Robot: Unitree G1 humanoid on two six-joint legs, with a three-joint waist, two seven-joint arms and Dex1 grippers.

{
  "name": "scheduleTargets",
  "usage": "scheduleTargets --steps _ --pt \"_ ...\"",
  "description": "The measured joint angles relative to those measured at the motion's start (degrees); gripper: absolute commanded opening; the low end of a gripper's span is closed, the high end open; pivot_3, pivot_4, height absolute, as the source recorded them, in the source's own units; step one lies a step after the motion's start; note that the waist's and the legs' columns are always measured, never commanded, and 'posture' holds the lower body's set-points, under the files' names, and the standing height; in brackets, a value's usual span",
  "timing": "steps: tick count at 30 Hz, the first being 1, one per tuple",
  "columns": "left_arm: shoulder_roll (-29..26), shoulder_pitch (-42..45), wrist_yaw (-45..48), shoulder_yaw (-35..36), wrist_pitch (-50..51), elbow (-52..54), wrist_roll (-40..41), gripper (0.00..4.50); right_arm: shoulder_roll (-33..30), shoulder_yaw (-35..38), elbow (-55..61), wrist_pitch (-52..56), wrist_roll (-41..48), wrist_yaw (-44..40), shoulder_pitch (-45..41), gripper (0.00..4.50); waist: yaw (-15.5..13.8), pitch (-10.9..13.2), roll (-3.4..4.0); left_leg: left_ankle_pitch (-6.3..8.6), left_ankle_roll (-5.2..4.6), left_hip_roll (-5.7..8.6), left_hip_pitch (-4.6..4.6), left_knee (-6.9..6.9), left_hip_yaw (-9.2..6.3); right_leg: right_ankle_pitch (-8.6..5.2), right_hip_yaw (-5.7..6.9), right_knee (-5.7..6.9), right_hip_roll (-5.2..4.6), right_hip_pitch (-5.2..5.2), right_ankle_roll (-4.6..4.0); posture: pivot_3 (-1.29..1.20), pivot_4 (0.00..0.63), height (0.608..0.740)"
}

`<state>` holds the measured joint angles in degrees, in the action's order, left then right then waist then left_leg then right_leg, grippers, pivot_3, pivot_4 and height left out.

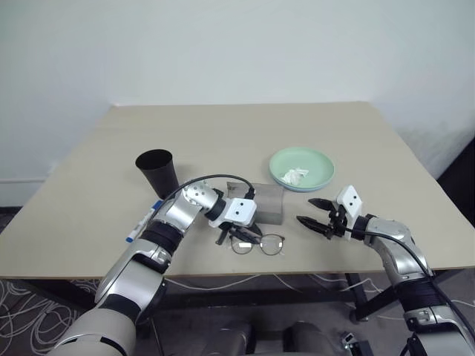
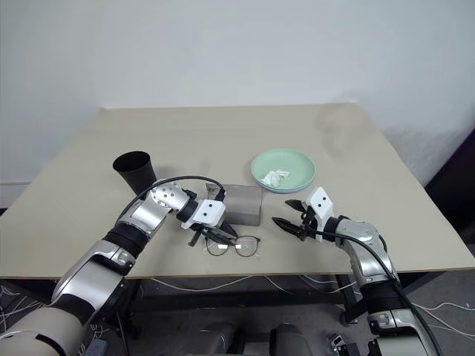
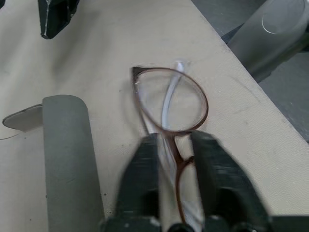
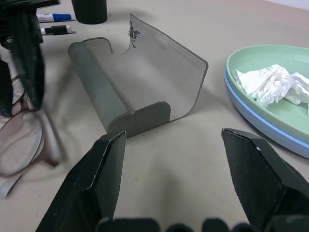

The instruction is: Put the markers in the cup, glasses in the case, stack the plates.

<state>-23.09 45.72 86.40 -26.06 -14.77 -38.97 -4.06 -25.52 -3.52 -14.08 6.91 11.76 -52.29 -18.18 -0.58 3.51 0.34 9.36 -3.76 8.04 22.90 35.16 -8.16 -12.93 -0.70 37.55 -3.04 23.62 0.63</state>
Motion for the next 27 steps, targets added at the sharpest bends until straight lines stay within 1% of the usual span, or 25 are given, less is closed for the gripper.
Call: scheduleTargets --steps 10,13,27 --pt "-0.2 0.0 0.7 0.0 0.7 0.7 -0.5 0.62 0.1 0.0 -0.2 -0.8 0.0 0.1 -0.9 3.43 0.0 0.0 -0.01 0.00 0.00 0.00 -0.03 0.01 0.00 -0.01 0.00 0.00 0.00 -0.03 -0.01 0.00 0.000 0.738" --pt "-0.4 0.0 0.9 0.0 1.0 1.4 -0.6 0.02 0.2 0.0 -0.5 -1.0 0.0 0.1 -1.1 3.43 0.0 0.0 -0.01 0.00 0.00 0.00 -0.04 0.01 0.00 0.00 0.00 0.00 0.01 -0.03 0.00 0.00 0.000 0.738" --pt "-0.9 0.0 1.0 0.1 3.6 3.9 -0.6 0.02 0.1 0.2 -0.9 -2.1 0.0 0.8 -1.3 3.43 0.0 0.0 -0.01 0.00 0.00 0.00 -0.05 0.01 0.00 0.01 0.00 0.01 0.02 -0.04 0.02 0.00 0.000 0.738"
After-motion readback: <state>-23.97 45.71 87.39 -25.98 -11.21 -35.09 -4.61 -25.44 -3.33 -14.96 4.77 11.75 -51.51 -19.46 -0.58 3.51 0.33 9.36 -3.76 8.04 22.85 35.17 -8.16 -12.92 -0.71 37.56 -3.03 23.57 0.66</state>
